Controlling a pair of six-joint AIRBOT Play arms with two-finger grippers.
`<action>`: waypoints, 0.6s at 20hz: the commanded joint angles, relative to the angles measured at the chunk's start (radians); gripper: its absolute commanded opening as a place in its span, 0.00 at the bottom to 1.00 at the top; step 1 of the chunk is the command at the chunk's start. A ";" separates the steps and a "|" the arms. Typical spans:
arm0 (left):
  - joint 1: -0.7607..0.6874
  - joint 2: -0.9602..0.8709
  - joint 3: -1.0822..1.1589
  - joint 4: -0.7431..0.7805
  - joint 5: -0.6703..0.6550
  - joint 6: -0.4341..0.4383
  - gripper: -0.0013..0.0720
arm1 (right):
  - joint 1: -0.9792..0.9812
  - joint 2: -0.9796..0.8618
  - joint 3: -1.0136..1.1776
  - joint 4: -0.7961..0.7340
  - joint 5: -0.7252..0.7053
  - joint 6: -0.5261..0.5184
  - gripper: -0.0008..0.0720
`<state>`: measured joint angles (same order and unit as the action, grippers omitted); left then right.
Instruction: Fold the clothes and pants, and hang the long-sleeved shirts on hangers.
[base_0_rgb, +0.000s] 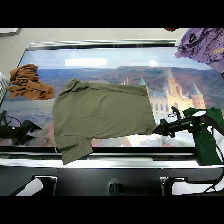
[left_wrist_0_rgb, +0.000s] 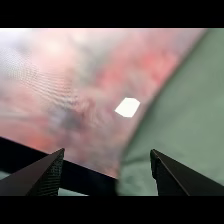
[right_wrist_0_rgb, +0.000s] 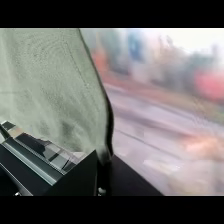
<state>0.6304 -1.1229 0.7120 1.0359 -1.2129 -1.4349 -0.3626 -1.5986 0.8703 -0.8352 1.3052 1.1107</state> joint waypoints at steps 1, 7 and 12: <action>0.048 0.052 -0.190 -0.282 0.042 0.228 0.84 | 0.000 0.001 0.000 0.011 0.003 0.004 0.05; 0.010 0.046 -0.338 -0.329 0.114 0.285 0.84 | 0.000 0.001 0.000 0.016 0.005 0.020 0.05; 0.010 0.046 -0.358 -0.330 0.138 0.300 0.84 | 0.000 0.001 0.000 0.016 0.017 0.024 0.05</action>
<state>0.6415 -1.0767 0.3737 0.7105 -1.1065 -1.1557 -0.3626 -1.5986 0.8703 -0.8215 1.3060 1.1301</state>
